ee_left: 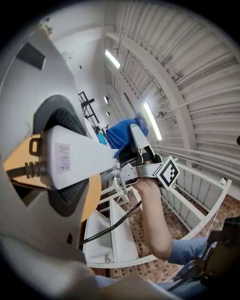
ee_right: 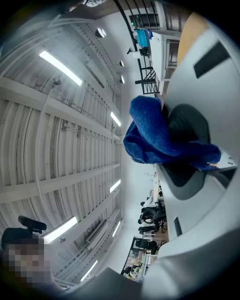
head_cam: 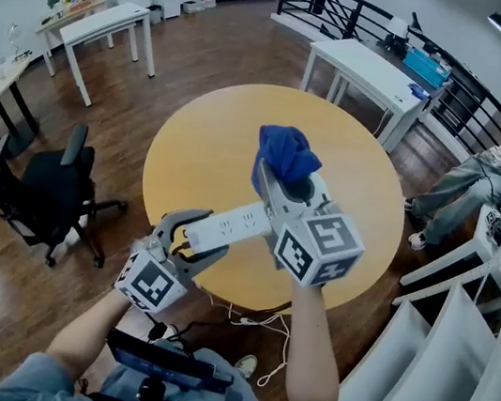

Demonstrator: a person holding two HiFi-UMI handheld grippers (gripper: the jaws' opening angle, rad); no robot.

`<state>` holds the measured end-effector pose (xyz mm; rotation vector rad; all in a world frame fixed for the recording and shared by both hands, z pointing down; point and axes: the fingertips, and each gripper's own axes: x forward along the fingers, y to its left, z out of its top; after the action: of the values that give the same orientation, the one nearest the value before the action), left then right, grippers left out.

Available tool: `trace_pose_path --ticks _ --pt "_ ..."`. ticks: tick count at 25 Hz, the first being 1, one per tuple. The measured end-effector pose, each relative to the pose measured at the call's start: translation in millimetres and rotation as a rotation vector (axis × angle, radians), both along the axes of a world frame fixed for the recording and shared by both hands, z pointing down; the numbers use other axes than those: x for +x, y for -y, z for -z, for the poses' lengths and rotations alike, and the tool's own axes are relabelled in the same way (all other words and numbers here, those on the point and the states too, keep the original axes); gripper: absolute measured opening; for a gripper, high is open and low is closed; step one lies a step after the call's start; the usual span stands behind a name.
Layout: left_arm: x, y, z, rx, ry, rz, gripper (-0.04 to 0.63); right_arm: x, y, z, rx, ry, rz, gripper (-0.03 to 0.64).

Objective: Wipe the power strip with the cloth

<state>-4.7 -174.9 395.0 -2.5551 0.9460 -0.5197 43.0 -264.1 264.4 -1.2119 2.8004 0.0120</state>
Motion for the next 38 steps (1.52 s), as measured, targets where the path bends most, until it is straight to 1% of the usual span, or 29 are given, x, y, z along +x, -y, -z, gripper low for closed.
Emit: trace_pose_path --ticks 5,13,19,25,38 --pt "-4 -1 -1 0.008 0.002 -0.007 0.29 6 4 -1 0.006 -0.005 -0.025 0.063" --pt "-4 0 0 0.005 -0.01 -0.005 0.29 38 17 11 0.028 0.031 -0.093 0.064" --pt "-9 -1 0 0.005 -0.026 -0.002 0.29 47 19 8 0.029 0.036 -0.124 0.064" --pt "-8 5 6 -0.02 -0.07 0.021 0.29 56 15 5 0.025 0.05 -0.125 0.064" --pt "-26 20 14 -0.049 -0.154 0.079 0.29 56 1 -3 0.022 0.074 -0.131 0.064"
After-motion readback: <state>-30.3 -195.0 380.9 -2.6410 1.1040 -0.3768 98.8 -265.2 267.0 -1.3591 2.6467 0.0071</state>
